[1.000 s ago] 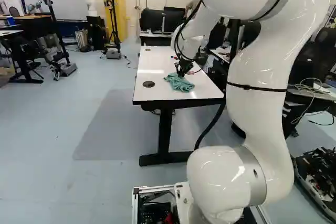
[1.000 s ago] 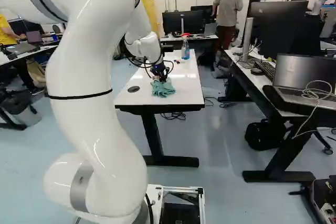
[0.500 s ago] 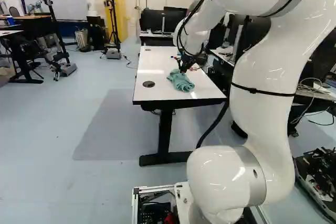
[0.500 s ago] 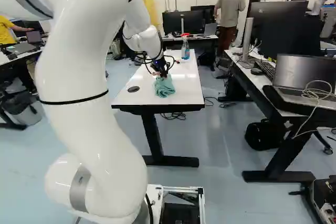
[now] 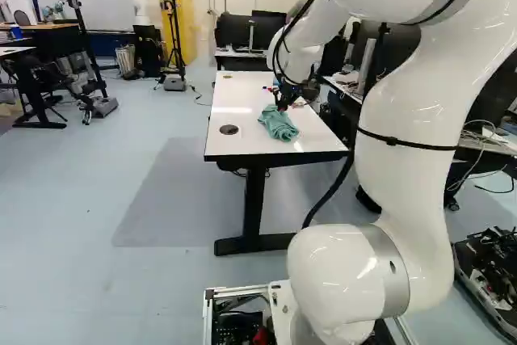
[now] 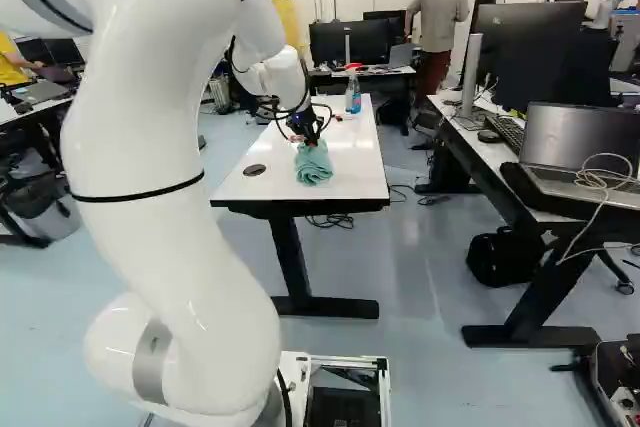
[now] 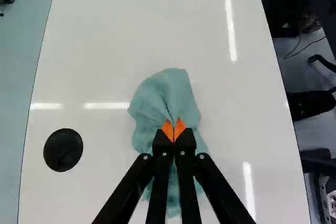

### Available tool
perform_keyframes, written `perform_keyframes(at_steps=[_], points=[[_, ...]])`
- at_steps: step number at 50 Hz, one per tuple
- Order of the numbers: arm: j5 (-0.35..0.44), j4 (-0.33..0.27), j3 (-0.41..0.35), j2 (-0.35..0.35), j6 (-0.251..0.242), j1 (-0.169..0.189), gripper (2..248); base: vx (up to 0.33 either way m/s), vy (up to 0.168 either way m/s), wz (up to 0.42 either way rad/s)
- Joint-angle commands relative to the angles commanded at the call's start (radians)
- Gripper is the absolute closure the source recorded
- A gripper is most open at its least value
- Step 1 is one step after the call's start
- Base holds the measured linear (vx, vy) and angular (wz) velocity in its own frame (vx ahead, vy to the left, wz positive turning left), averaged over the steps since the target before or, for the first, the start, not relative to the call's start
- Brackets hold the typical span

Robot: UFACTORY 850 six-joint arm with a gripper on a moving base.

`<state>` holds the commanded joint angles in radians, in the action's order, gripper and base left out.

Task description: Clean the table with the green towel

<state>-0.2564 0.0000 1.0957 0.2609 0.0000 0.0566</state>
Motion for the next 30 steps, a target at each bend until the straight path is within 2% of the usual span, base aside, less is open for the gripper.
perform_keyframes(at_steps=[30], points=[[0.000,0.000,-0.117,-0.101,0.000,-0.037,228,0.000,0.000,0.000]])
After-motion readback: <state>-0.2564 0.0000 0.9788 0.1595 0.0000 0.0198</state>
